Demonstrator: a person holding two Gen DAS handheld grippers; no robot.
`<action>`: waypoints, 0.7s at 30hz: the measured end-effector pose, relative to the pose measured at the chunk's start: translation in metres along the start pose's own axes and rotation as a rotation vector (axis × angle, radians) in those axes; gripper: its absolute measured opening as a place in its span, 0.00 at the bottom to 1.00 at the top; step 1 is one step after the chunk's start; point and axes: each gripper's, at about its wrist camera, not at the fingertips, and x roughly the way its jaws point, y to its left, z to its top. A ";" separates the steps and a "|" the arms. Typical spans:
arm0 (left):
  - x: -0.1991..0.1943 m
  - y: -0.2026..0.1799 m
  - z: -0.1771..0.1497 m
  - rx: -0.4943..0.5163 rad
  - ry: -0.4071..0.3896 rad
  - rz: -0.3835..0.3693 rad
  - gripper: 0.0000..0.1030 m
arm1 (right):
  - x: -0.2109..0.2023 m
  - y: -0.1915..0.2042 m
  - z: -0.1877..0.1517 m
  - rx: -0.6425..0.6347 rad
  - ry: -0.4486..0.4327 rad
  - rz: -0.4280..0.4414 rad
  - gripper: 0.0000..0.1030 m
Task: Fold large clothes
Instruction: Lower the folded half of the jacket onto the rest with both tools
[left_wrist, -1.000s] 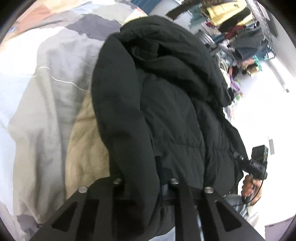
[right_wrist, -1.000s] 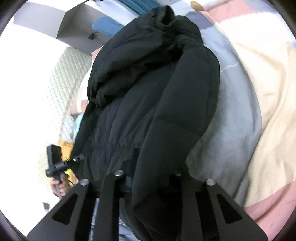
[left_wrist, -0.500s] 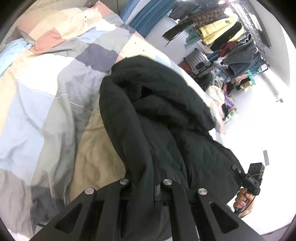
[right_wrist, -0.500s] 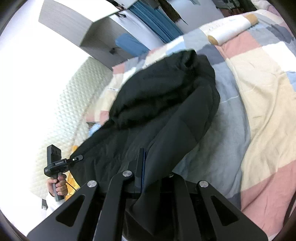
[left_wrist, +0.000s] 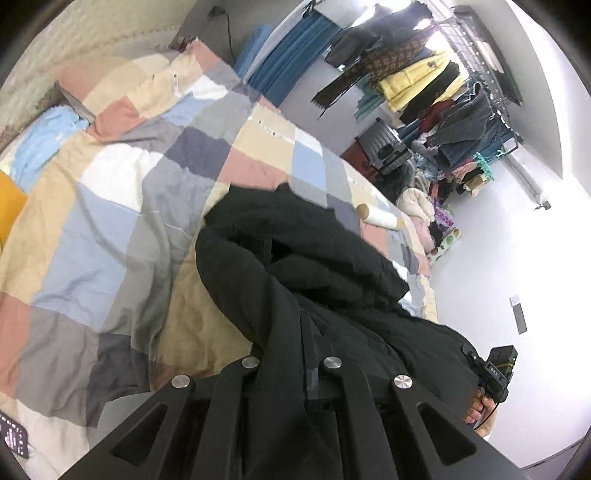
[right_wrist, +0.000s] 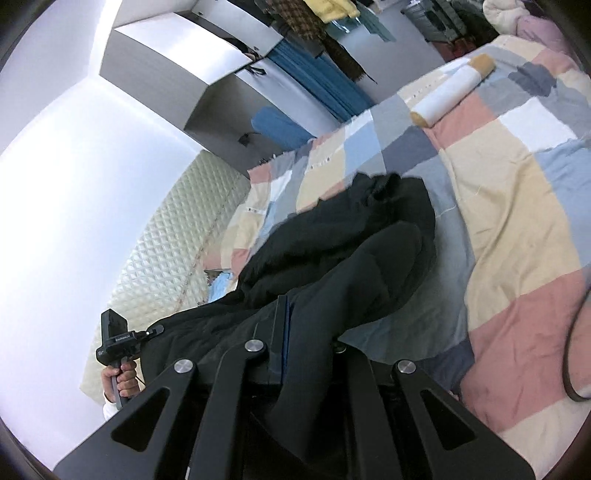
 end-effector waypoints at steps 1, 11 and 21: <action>-0.006 -0.003 0.000 0.004 -0.001 0.001 0.04 | -0.008 0.004 -0.004 -0.002 -0.007 0.002 0.06; -0.042 -0.042 0.000 0.088 0.014 0.095 0.05 | -0.048 0.032 -0.004 0.028 -0.057 -0.038 0.06; -0.016 -0.059 0.052 0.124 -0.037 0.164 0.05 | -0.024 0.010 0.053 0.098 -0.072 -0.086 0.06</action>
